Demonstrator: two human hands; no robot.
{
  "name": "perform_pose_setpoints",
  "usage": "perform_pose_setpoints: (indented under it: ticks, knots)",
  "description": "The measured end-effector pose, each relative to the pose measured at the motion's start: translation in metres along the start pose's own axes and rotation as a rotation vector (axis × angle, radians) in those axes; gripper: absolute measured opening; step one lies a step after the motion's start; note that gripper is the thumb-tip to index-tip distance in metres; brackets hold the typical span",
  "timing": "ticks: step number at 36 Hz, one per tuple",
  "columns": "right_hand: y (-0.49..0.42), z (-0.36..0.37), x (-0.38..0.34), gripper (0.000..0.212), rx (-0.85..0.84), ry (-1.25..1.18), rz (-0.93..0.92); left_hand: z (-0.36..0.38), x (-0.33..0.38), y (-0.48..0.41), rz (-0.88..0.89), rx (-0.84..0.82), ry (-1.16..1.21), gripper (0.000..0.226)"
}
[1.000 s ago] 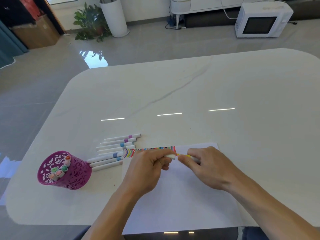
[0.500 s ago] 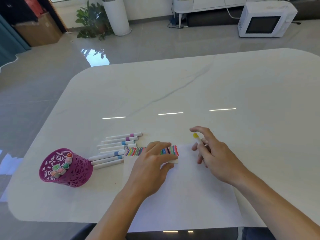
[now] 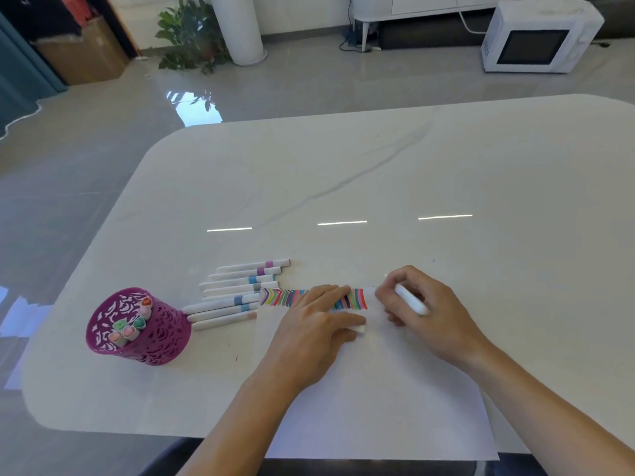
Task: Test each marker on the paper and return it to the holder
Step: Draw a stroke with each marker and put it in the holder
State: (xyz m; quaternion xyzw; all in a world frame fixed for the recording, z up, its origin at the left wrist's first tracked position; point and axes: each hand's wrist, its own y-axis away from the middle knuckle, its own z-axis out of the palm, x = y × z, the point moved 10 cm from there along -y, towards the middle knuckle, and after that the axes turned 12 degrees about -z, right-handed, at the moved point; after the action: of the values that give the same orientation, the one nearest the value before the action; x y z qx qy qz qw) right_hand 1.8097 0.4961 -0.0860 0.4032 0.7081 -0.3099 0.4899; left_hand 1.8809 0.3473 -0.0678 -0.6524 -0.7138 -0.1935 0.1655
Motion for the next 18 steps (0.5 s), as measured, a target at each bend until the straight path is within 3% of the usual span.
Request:
perform_pose_setpoints:
  ticks: [4, 9, 18]
  knots:
    - [0.002, -0.006, 0.003, 0.036, 0.065, -0.149, 0.028, 0.001, -0.001, -0.001, -0.024, -0.009, -0.006, 0.023]
    - [0.001, -0.006, 0.011, 0.013, 0.118, -0.273, 0.04, 0.002, -0.001, -0.001, -0.031, 0.001, -0.022, 0.022]
    - [0.001, 0.0, 0.014, 0.018, 0.13, -0.243, 0.024, 0.004, -0.004, -0.001, -0.031, -0.014, -0.033, 0.023]
